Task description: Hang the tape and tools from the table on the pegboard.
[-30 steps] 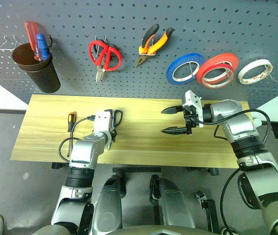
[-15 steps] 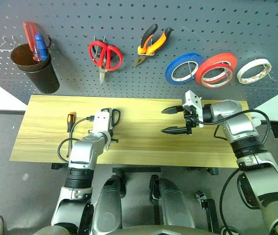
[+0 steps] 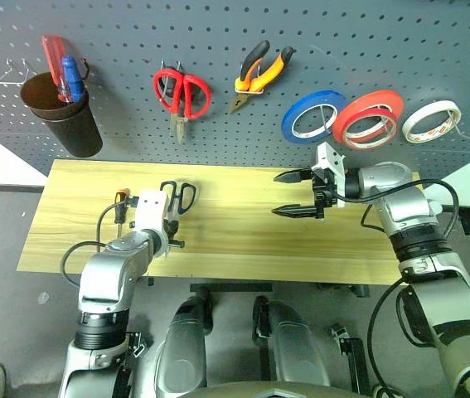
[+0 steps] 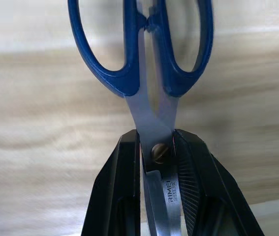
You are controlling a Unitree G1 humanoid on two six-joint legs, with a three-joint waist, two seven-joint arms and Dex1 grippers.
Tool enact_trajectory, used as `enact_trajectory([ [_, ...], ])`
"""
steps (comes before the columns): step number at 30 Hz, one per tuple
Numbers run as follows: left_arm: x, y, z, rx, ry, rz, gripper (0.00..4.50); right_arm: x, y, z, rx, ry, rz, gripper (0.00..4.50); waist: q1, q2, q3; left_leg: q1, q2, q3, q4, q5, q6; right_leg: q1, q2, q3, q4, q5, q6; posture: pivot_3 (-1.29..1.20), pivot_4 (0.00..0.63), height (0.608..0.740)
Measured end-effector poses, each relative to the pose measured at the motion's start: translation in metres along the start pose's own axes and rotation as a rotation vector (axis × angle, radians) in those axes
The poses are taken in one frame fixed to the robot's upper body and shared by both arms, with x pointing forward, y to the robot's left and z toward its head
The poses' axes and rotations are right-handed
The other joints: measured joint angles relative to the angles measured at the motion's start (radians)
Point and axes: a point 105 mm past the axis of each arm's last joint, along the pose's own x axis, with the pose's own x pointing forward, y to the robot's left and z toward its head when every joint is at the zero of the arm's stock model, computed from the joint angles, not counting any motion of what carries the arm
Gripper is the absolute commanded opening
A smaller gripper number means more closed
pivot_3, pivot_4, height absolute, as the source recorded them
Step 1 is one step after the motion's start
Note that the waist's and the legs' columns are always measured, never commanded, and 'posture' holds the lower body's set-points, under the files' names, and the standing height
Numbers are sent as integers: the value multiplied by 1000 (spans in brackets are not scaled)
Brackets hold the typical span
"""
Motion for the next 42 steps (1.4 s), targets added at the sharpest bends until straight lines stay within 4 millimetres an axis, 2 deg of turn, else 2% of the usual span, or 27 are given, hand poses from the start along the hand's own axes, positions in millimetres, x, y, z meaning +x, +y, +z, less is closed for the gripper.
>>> enact_trajectory([
  [6, -33, -9, -11, 60, -74, -145, 675, -5, 4, 21, -34, -62, 21, 4500, 2, 0, -5, 0, 0, 0, 0, 1, -1, 0, 0, -1, 0, 0, 0, 30, 183, 730],
  [13, -50, -8, -23, 64, -155, -203, 675, -14, 7, 35, -42, -94, 32, 4500, 1, -1, -31, -2, 0, -1, 2, -5, 3, 0, 0, -2, -3, 2, 0, 24, 162, 730],
  [26, -71, -1, -4, -1, -351, -272, 675, -19, 8, 41, -48, -111, 27, 4500, 0, -1, -73, -3, 1, -1, 7, -5, 6, 0, 3, -2, -3, 4, 0, 41, 134, 730],
  [33, -98, -1, 7, -29, -476, -348, 675, -22, 2, 62, -86, -153, 22, 4500, -1, 0, -88, -7, 4, -1, 15, -8, 8, 0, 4, -2, -3, 8, 2, 66, 120, 730],
  [42, -118, -5, 21, -34, -656, -432, 675, -24, -3, 72, -100, -180, 13, 4500, 1, 2, -118, -8, 4, 0, 16, -8, 8, 0, 4, -2, -4, 10, 1, 73, 100, 730],
])
